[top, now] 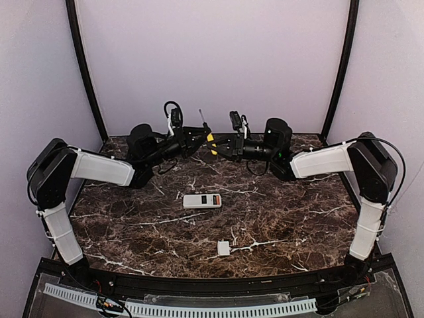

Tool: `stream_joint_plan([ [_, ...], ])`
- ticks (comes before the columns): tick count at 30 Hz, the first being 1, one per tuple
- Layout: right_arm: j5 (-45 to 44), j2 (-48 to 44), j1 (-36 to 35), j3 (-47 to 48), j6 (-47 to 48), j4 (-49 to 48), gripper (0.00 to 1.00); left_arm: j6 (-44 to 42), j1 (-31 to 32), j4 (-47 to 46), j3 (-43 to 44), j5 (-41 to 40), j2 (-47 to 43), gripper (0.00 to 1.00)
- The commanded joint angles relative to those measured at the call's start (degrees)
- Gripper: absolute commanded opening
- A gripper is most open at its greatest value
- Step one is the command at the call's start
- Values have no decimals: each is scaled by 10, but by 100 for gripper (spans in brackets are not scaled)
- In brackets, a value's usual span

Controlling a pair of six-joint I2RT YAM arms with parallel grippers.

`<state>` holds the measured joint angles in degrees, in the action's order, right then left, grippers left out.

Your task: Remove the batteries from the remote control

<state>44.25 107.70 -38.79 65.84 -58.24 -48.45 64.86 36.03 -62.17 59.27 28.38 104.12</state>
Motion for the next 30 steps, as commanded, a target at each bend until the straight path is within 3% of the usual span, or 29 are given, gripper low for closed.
stream_joint_plan([
  [1, 1, 2, -6, 11, 13, 7, 0, -25, 7, -3, -17, -5, -18, 0],
  [5, 17, -4, -4, 11, 38, 45, 0, -43, 7, 9, -27, -2, -31, 10],
  [13, 74, -53, 10, 3, 204, 225, 0, -116, 7, 80, -46, 34, -76, 57],
  [17, 118, -77, 31, 9, 287, 322, 0, -166, 6, 144, -50, 78, -97, 70],
  [21, 150, -89, 45, 24, 372, 433, 0, -206, 5, 219, -36, 148, -105, 75],
  [30, 237, -100, 57, 47, 515, 579, 0, -275, -10, 354, -2, 266, -130, 71],
])
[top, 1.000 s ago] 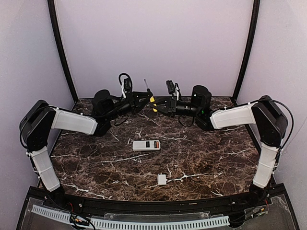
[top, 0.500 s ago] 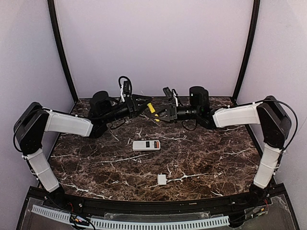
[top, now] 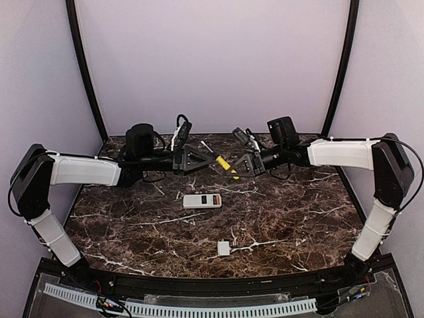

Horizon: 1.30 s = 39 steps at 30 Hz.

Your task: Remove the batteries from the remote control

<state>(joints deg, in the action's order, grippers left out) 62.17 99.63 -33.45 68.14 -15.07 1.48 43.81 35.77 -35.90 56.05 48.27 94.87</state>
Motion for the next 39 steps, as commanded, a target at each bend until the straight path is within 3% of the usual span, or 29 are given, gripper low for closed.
stream_joint_plan([
  [1, 64, -20, 4, 26, 93, 90, 0, -72, -8, 113, 35, 69, -39, 71],
  [12, 71, -5, 5, 80, 215, 248, 0, -92, -23, 155, 69, 123, -11, 62],
  [16, 72, -4, 3, 90, 233, 272, 0, -134, -23, 232, 101, 136, 1, 60],
  [21, 68, 6, -6, 109, 259, 311, 0, -151, -22, 259, 128, 146, 14, 57],
  [39, 37, 38, -21, 147, 271, 343, 0, -172, 4, 303, 188, 143, 69, 41],
])
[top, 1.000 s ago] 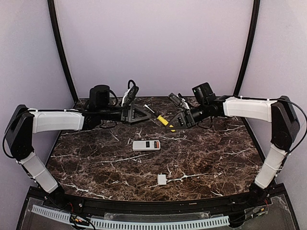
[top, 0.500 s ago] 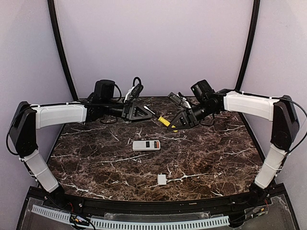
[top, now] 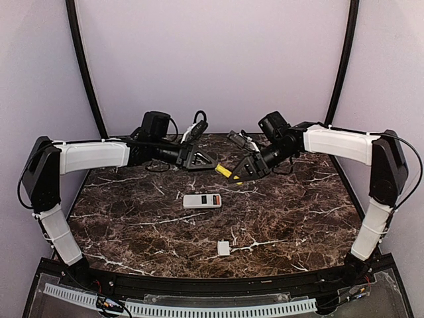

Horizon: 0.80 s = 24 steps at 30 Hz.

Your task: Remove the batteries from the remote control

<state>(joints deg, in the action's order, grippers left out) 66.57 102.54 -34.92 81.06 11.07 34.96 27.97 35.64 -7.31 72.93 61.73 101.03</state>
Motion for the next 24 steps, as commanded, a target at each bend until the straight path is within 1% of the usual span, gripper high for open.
stream_joint_plan([
  [1, -8, 10, -7, 18, 9, 8, 0, -15, 8, 19, 20, 9, 10, 39],
  [4, -8, 11, -9, 19, 10, 9, 0, -16, 10, 21, 21, 10, 13, 34],
  [6, -9, 13, -10, 20, 10, 10, 0, -16, 13, 21, 22, 11, 16, 27],
  [9, -12, 14, -10, 21, 9, 9, 0, -17, 15, 23, 22, 12, 18, 22],
  [11, -14, 16, -10, 22, 8, 8, 0, -17, 16, 19, 21, 23, 17, 23],
  [12, -15, 16, -10, 23, 8, 8, 0, -13, 17, 15, 20, 28, 17, 27],
  [14, -17, 17, -10, 24, 7, 8, 0, -14, 20, 10, 18, 35, 16, 31],
  [16, -17, 17, -10, 24, 7, 8, 0, -18, 21, 14, 17, 36, 15, 32],
  [18, -16, 16, -10, 25, 6, 9, 0, -21, 22, 19, 17, 34, 14, 30],
  [21, -16, 15, -10, 25, 5, 9, 0, -23, 22, 20, 17, 29, 16, 23],
  [24, -17, 14, -11, 24, 5, 9, 0, -24, 23, 21, 18, 30, 16, 21],
])
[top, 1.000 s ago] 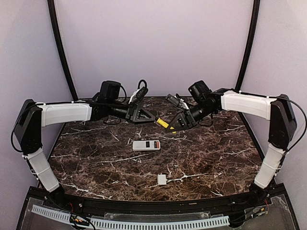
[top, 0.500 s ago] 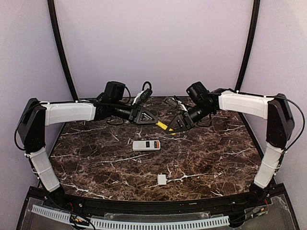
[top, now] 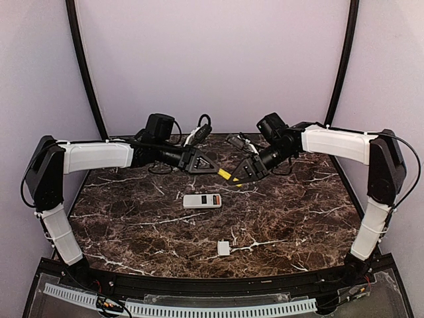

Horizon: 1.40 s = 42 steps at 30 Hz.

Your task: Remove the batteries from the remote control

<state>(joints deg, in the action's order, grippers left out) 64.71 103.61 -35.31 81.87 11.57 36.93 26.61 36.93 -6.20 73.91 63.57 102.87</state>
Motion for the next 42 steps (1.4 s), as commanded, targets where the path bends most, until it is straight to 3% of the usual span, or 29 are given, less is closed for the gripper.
stream_joint_plan([
  [1, 1, 4, -7, 16, -1, -10, 0, -11, 10, 10, 8, 12, -2, 20],
  [4, -1, 3, -7, 15, -1, -12, 0, -13, 11, 12, 8, 10, -3, 7],
  [7, -11, 2, -7, 16, -4, -11, 0, -14, 11, 11, 6, 4, -6, 1],
  [9, -21, 0, -7, 16, -5, -12, 13, -15, 11, 13, 5, -4, -9, 0],
  [13, -45, -13, -6, 8, -16, -23, 63, -11, 11, 11, 4, -20, -15, 0],
  [16, -66, -30, 1, -5, -39, -55, 82, -9, 10, 8, 3, -35, -23, 0],
  [20, -73, -66, 22, -41, -94, -127, 95, 4, 5, -9, -3, -56, -34, 0],
  [27, -102, -120, 40, -123, -239, -306, 99, 79, -13, -121, -30, -83, -47, 0],
  [34, -153, -145, 40, -201, -427, -544, 99, 149, -29, -227, -31, -93, -34, 0],
  [42, -165, -130, 41, -234, -533, -686, 97, 216, -39, -305, -27, -79, -10, 0],
])
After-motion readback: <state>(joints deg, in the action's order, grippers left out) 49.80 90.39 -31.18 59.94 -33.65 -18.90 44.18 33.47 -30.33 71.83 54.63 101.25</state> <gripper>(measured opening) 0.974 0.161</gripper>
